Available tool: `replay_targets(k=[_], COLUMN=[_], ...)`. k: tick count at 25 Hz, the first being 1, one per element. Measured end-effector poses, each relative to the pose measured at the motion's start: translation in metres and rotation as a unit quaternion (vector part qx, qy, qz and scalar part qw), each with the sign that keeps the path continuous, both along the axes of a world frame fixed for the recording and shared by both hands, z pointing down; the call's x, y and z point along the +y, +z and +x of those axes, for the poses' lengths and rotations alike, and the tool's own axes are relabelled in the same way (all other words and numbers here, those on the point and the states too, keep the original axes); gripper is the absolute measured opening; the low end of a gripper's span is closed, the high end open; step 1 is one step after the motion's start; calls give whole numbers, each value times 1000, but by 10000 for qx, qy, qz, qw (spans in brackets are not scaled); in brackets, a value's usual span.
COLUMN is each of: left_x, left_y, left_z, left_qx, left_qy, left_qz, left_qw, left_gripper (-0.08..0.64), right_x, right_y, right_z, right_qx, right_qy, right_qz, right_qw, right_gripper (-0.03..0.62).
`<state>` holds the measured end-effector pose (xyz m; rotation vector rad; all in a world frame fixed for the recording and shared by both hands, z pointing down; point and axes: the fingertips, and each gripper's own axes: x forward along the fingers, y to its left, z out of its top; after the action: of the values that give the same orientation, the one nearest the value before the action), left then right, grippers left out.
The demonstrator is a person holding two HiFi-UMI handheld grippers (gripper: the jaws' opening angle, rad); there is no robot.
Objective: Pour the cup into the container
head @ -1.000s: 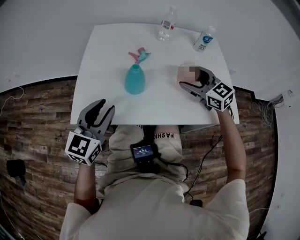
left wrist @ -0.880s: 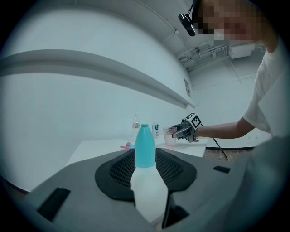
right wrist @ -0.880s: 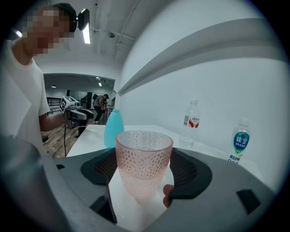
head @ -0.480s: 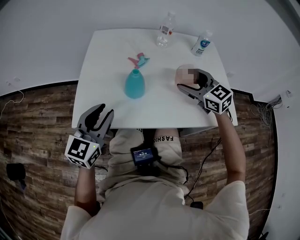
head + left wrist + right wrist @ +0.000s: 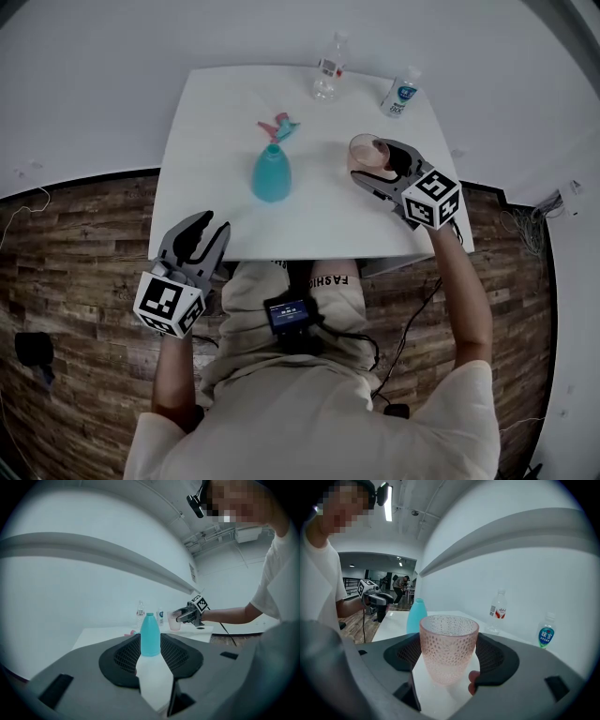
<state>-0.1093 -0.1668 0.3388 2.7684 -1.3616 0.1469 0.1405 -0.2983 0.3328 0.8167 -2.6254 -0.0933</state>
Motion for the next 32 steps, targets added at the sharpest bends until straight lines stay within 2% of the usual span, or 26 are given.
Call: replay_targets(k=[9, 32], left_x=[0, -6], left_y=[-11, -3], left_z=[5, -6], left_qx=[-43, -149], left_qy=[114, 99], left_qz=[88, -49], left_qw=[9999, 9998], left_gripper=[141, 141], right_x=[2, 12], right_y=[-9, -20], right_z=[-12, -52], right_qx=[164, 332], right_qy=[73, -128], right_qz=[34, 53], right_qw=[9998, 9994], right_gripper=[364, 364])
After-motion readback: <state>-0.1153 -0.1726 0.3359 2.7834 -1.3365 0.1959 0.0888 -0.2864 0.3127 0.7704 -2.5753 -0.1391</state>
